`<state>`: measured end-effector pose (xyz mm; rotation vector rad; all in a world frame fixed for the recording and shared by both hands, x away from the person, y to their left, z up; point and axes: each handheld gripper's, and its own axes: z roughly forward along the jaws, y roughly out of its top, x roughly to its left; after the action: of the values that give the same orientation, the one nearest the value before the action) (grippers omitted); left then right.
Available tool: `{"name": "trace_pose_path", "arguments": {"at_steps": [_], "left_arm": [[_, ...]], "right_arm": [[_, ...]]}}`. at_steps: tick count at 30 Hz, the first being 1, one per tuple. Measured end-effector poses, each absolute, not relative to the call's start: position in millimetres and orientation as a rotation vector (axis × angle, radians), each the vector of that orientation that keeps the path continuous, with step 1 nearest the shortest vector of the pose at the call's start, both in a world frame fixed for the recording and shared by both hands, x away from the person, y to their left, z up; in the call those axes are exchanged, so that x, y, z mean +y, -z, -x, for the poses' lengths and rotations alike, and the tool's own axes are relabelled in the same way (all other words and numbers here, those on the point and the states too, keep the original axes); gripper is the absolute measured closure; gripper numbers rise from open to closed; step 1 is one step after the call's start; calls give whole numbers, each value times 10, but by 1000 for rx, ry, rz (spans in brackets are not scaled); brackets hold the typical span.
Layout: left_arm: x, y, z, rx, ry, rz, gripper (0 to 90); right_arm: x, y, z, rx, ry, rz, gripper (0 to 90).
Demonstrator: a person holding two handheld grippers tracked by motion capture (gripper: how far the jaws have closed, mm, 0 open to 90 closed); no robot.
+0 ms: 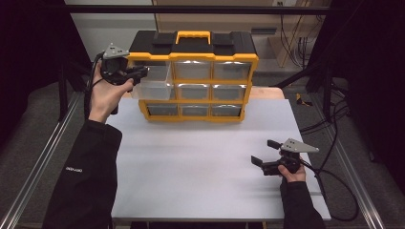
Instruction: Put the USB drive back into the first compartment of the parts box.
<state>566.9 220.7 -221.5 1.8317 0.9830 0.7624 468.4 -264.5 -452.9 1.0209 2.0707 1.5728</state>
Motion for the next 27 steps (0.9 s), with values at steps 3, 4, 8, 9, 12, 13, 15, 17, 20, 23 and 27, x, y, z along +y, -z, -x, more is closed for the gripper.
{"name": "trace_pose_path", "arguments": {"at_steps": [3, 4, 8, 9, 12, 13, 15, 17, 20, 23, 27], "left_arm": [[2204, 2231, -5671, 997, -743, -1833, 789], [2205, 2236, -5675, 1001, -740, -1830, 788], [2206, 2255, -5696, 998, -754, -1840, 788], [2201, 2263, -5693, 1013, -741, -1841, 788], [2206, 2277, -5702, 1017, -737, -1842, 787], [2208, 2281, -5703, 1017, -735, -1846, 786], [2211, 2284, -5704, 1017, -734, -1842, 783], [2219, 2278, -5699, 1018, -729, -1827, 778], [2230, 2260, -5677, 1009, -728, -1806, 744], [2241, 2241, -5649, 1000, -732, -1790, 689], [2260, 2212, -5605, 994, -717, -1754, 560]], "right_arm": [[-2646, 4528, -4683, 2071, -1573, -1021, 6], [-2646, 4528, -4683, 2071, -1573, -1021, 6], [-2644, 4530, -4684, 2071, -1572, -1022, 6], [-2644, 4530, -4685, 2072, -1572, -1021, 6], [-2645, 4530, -4684, 2071, -1572, -1021, 6], [-2646, 4529, -4684, 2071, -1572, -1021, 6], [-2645, 4530, -4684, 2071, -1573, -1022, 6], [-2644, 4530, -4684, 2072, -1573, -1021, 6], [-2647, 4527, -4683, 2070, -1574, -1022, 6], [-2644, 4530, -4684, 2071, -1575, -1021, 6], [-2646, 4527, -4683, 2069, -1574, -1022, 6]]}}
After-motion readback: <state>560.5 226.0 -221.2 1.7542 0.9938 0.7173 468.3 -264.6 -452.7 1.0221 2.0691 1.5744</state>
